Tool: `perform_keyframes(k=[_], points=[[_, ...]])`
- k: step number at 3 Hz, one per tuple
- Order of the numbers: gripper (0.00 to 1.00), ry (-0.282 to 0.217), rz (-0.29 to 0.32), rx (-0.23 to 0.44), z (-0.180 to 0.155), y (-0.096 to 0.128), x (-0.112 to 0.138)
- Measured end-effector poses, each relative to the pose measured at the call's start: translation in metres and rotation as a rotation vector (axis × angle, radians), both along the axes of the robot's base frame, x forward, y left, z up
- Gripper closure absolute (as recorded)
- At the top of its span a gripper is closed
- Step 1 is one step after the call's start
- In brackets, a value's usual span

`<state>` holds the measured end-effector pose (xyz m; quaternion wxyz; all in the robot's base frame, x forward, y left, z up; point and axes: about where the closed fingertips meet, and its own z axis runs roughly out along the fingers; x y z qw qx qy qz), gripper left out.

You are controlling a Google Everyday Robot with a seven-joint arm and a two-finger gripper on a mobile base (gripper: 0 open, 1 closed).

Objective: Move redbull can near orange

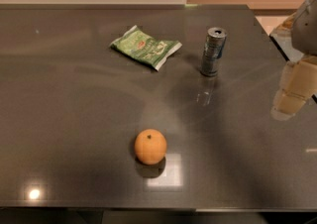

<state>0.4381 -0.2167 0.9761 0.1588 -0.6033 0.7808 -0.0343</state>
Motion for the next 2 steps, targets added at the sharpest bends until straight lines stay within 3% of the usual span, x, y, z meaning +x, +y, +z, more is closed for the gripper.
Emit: perform_keyframes(k=[2], points=[[0.00,-0.032,-0.009,0.030,0.0025,0.0002,0.0099]])
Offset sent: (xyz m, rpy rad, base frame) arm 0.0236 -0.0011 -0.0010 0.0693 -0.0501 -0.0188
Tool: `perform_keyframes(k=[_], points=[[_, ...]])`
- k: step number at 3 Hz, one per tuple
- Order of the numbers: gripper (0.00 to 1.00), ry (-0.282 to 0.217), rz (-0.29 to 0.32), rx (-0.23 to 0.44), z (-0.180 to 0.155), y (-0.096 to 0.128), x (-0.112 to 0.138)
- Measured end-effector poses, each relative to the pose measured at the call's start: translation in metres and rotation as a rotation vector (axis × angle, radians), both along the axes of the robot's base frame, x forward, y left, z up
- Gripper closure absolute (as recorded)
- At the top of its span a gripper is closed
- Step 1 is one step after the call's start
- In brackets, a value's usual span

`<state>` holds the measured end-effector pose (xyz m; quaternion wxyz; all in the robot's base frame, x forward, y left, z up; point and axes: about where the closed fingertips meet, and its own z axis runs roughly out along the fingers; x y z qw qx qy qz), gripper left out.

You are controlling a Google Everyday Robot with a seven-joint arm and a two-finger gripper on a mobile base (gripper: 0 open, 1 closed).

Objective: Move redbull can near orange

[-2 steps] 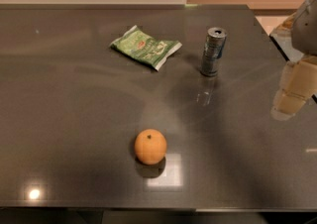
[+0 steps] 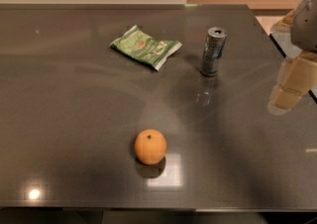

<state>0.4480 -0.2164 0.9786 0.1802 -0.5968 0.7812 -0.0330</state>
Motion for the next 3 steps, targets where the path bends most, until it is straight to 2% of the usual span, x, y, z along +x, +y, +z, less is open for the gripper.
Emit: perform_keyframes(k=[1,3], points=[[0.00,-0.030,-0.001,0.045,-0.007,-0.001,0.019],[0.00,-0.075,-0.021,0.228,-0.022,0.002,0.081]])
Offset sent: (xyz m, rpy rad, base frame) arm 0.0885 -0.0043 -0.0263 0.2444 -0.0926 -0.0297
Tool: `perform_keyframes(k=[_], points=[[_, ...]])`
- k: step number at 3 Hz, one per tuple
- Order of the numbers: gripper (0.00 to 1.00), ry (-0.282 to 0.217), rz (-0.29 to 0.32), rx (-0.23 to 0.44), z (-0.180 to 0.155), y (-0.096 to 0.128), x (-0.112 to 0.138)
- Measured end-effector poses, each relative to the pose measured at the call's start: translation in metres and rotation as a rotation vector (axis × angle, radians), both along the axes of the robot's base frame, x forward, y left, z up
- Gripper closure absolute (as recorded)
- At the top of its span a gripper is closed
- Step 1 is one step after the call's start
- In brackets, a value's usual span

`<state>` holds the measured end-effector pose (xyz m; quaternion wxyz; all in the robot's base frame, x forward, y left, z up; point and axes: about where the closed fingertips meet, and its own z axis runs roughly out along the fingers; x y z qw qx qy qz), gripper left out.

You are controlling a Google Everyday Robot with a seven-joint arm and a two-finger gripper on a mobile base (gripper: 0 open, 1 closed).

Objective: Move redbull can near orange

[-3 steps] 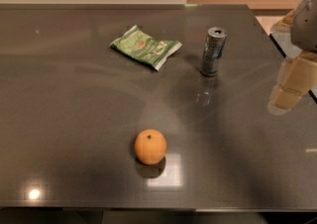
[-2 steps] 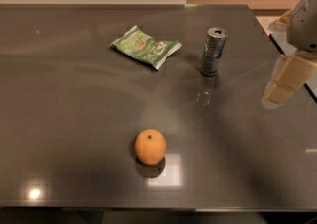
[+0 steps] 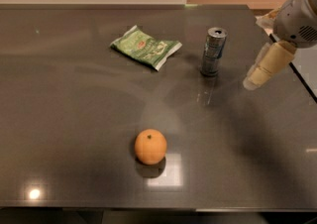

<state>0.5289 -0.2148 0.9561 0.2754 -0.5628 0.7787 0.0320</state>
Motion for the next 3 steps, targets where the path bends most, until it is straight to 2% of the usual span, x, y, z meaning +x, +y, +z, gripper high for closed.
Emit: perform_keyframes(k=[2,3], points=[[0.00,0.006,-0.030,0.147,-0.011,0.012,0.057],[0.00,0.014,-0.053,0.176,-0.020,0.016,0.082]])
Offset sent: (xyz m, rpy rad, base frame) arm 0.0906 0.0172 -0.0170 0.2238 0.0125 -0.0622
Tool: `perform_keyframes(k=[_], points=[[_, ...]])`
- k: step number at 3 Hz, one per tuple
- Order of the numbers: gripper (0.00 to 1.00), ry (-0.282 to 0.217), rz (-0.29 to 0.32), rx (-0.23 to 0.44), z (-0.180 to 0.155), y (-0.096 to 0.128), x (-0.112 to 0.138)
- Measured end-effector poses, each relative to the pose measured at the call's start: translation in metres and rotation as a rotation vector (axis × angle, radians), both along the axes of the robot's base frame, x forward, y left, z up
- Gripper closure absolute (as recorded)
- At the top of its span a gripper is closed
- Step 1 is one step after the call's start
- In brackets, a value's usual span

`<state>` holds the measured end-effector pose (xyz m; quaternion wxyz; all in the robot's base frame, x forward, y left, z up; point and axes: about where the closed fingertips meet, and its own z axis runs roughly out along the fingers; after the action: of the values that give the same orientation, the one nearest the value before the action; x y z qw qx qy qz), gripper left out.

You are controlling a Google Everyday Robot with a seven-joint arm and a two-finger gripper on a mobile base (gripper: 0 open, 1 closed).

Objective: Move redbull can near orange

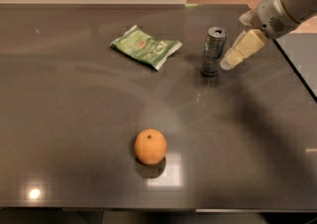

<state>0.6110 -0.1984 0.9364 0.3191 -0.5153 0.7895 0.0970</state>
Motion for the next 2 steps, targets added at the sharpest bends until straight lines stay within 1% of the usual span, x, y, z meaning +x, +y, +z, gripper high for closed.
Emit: perform_keyframes(k=[1,2], points=[[0.00,0.017,-0.027,0.019,-0.011,0.002,0.024],[0.00,0.038,-0.043,0.035,-0.021,0.006,0.040]])
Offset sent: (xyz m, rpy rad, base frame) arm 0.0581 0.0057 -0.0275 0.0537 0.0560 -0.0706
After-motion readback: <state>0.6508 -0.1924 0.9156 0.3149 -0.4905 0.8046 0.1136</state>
